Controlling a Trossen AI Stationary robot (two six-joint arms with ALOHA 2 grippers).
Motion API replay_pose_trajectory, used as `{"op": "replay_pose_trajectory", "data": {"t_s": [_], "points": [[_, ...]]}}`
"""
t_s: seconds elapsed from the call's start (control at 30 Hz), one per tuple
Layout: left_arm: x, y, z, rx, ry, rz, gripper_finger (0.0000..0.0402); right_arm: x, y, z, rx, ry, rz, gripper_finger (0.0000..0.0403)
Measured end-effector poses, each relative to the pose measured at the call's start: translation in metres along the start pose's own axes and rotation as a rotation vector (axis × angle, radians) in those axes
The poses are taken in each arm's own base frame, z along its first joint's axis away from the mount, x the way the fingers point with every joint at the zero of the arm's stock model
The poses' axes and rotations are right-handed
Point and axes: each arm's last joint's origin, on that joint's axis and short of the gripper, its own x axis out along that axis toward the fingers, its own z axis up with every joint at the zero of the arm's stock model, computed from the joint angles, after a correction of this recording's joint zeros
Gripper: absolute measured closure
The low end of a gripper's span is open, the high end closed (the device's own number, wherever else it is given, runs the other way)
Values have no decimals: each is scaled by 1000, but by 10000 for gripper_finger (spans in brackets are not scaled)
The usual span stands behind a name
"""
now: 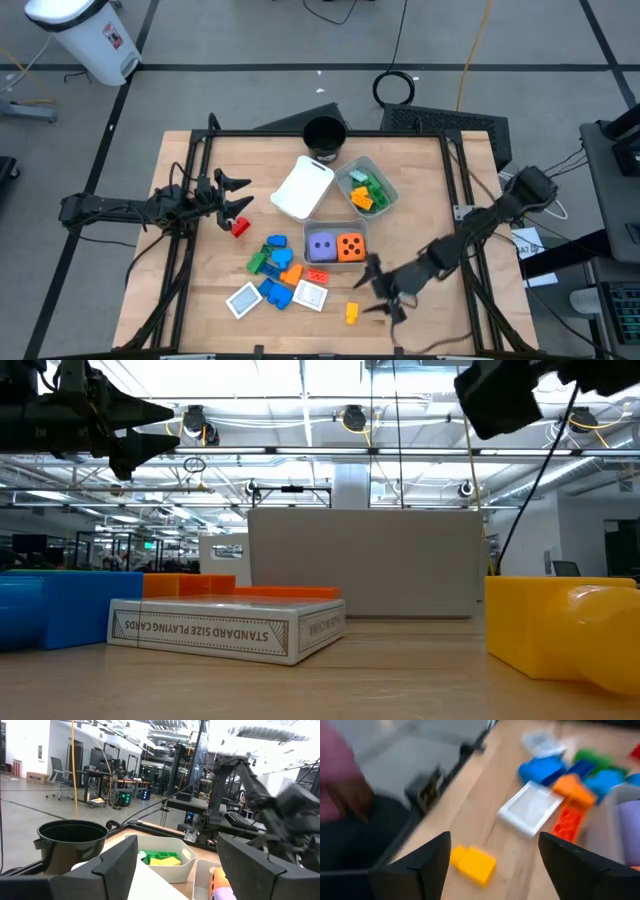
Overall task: Pick & Place Toys
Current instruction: Put the yellow game piece into the top gray bin
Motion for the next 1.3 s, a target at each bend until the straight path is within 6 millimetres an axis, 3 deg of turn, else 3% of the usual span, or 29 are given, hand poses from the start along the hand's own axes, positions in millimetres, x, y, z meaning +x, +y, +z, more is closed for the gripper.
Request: {"op": "replay_pose_trajectory", "data": {"t_s": [0.27,0.47,0.6,0.93,1.3], "points": [[0,0,0,0,0,1,123,57,18,-8,-156,278,77,127],[0,0,0,0,0,0,123,79,17,-24,-325,329,101,142],[0,0,0,0,0,0,123,85,13,-33,-346,359,67,154],[0,0,0,0,0,0,123,87,6,-30,-368,336,51,185],[0,0,0,0,0,1,123,83,5,-32,-277,382,37,282]]}}
